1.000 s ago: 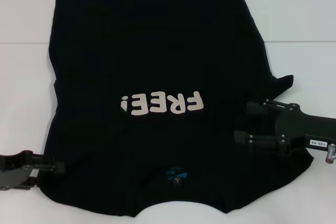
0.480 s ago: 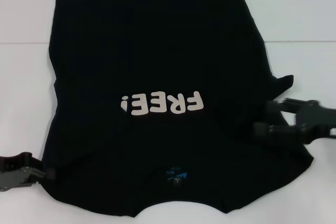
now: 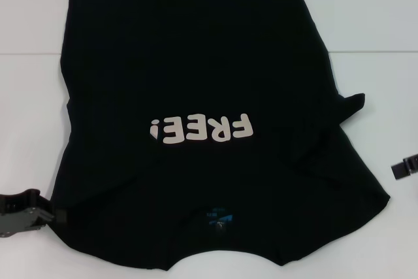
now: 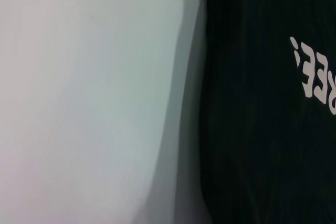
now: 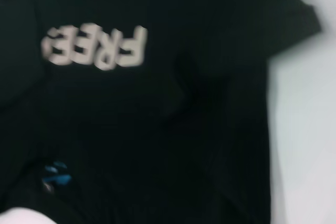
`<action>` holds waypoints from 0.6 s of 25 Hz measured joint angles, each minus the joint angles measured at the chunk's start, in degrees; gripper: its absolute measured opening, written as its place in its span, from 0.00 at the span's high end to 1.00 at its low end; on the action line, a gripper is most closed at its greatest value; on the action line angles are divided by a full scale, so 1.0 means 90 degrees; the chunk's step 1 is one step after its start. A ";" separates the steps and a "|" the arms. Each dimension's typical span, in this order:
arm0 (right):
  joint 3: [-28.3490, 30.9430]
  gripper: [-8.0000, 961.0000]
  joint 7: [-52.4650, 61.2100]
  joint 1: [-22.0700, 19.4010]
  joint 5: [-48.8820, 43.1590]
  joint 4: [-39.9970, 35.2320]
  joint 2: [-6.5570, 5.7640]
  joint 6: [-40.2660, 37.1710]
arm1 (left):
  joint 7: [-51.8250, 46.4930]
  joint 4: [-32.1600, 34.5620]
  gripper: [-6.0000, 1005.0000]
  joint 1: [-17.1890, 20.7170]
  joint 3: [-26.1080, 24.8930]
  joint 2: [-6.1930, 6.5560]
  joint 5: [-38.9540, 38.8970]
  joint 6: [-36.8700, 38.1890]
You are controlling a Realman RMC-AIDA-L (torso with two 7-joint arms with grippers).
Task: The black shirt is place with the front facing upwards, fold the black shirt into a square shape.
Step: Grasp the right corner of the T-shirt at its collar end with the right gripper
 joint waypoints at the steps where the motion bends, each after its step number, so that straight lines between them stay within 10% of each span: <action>1: 0.0077 0.05 0.0016 0.0108 -0.0251 0.0011 0.0033 -0.0043 | 0.0002 0.0000 0.96 -0.0006 0.0000 0.0003 -0.0002 0.0000; 15: -0.0314 0.05 -0.0183 0.0395 -0.0733 0.0863 0.0423 0.1107 | 0.0081 -0.0011 0.97 -0.0063 0.0001 -0.0011 -0.0016 0.0062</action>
